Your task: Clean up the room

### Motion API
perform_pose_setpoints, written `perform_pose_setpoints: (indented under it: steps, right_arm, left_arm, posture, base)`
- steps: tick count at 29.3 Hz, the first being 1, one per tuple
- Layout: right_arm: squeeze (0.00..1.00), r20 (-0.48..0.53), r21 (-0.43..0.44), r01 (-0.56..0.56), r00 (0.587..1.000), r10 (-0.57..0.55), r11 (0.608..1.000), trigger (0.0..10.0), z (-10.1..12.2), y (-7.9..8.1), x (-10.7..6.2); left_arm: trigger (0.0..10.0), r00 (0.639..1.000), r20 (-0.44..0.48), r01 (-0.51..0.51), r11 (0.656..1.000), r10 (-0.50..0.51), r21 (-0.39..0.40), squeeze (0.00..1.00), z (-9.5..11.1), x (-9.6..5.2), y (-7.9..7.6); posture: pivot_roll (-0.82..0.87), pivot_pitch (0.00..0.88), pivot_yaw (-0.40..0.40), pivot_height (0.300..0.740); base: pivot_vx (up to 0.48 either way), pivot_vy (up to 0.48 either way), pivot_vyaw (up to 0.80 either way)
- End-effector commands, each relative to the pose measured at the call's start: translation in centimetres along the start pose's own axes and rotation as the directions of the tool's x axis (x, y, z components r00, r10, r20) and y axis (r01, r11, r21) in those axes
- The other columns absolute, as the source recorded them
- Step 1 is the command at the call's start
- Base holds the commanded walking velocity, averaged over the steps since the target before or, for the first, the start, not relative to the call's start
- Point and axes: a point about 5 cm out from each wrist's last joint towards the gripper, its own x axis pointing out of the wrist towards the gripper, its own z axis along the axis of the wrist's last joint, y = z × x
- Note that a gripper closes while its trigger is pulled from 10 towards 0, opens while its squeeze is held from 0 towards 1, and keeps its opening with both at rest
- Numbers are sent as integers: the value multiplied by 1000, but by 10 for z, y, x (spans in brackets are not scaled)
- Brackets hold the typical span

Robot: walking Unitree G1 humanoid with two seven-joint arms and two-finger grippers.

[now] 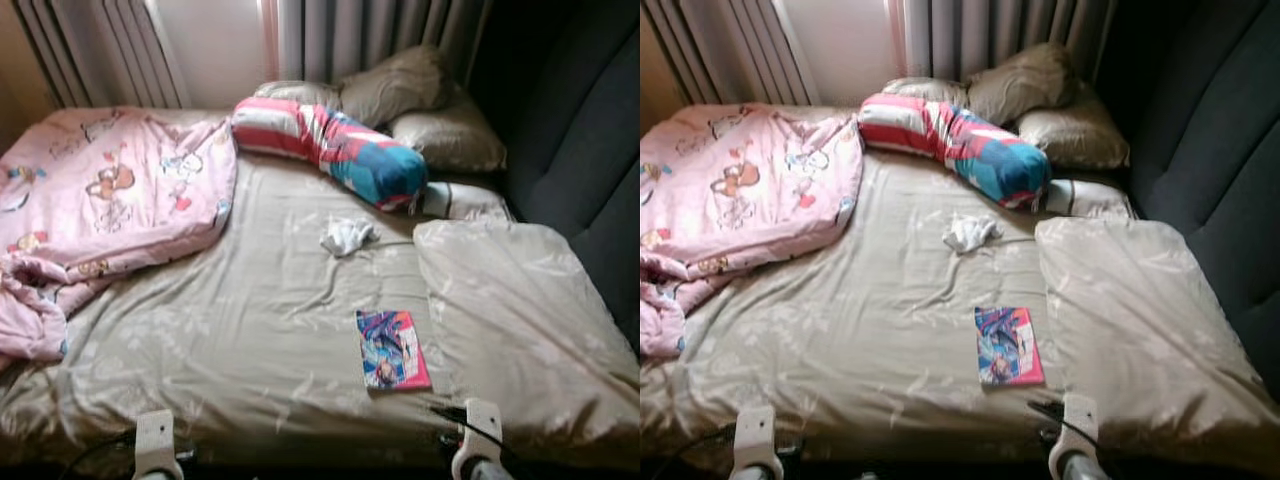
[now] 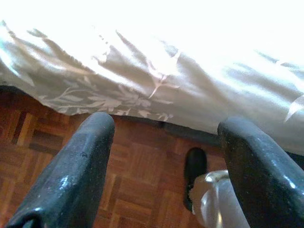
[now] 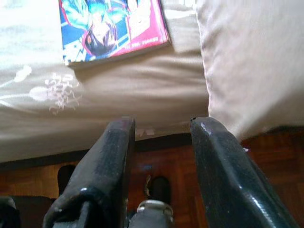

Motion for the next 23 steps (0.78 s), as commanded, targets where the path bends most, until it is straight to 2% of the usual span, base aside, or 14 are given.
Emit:
perform_pose_setpoints:
  steps: [1,7,10,16,23]
  right_arm:
    - [0,-15,-3,-2,1000,2,1000,10000,-3,0,0]
    - [0,-33,-57,0,999,-1,998,10000,-4,-1,-1]
    - [0,-18,-74,4,1000,-6,997,10000,-1,-2,0]
    - [0,-30,-92,-16,999,13,996,10000,-6,5,0]
    - [0,-41,-82,-26,999,23,996,10000,-10,9,0]
  left_arm:
    - [10000,998,-55,6,1000,-6,-2,0,-11,-2,0]
    - [10000,995,-100,6,1000,-7,-6,0,-20,-5,8]
    - [10000,994,-112,0,1000,-1,-6,0,-21,-5,12]
    - [10000,992,-124,-5,1000,4,-7,0,-23,-6,14]
    - [10000,991,-132,2,1000,-2,1,0,-24,-6,16]
  posture:
    - [79,0,-26,740]
    - [94,0,-23,740]
    - [96,0,-24,740]
    - [100,0,-27,740]
    - [94,0,-21,740]
  base:
    - [0,0,0]
    - [0,0,0]
    - [0,319,0]
    - [0,371,742]
    - [0,425,0]
